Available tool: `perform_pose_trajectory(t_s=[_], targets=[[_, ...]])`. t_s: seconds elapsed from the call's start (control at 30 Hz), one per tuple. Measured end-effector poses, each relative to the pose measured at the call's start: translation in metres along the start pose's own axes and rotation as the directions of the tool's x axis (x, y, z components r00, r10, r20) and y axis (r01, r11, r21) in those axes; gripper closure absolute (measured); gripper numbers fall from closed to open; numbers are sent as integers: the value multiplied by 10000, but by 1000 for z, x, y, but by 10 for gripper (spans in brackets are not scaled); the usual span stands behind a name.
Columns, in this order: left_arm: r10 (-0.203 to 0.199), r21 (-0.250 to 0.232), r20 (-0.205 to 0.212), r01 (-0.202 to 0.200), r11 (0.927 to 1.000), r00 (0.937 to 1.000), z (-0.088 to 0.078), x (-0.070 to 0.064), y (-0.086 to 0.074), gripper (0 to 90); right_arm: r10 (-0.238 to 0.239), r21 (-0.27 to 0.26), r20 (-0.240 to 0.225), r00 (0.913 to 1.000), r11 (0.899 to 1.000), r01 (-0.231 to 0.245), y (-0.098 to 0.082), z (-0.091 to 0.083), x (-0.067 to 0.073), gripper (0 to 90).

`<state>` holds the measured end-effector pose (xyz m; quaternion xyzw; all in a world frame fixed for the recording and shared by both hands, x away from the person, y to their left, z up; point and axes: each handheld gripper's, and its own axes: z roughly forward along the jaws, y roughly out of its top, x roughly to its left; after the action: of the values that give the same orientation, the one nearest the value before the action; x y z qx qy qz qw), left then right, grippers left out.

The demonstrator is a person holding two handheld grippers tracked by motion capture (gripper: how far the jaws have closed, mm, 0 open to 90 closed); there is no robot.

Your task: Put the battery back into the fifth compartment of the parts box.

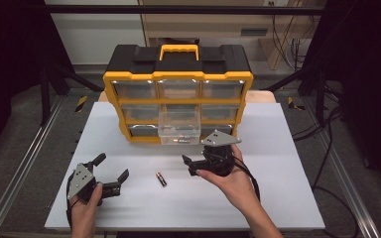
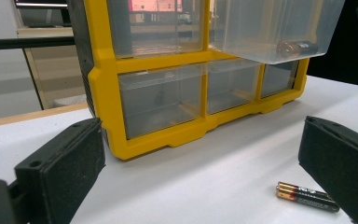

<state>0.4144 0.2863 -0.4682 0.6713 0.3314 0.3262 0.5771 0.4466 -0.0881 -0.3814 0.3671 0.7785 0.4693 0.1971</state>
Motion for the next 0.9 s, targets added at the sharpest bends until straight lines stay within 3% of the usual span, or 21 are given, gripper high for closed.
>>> perform_pose_trajectory(t_s=[0.17,0.4,0.9], targets=[[40,15,19,-40,10000,10000,1,-1,0,2,139,391,-275,9995,9992,-128,-13,10,9,104],[28,10,-28,-28,10000,10000,0,0,0,2,-89,1107,-533,9985,9937,148,-30,28,25,121],[79,30,-7,-79,10000,10000,0,0,0,2,-572,1752,-1207,9910,9814,780,-44,58,53,207]])
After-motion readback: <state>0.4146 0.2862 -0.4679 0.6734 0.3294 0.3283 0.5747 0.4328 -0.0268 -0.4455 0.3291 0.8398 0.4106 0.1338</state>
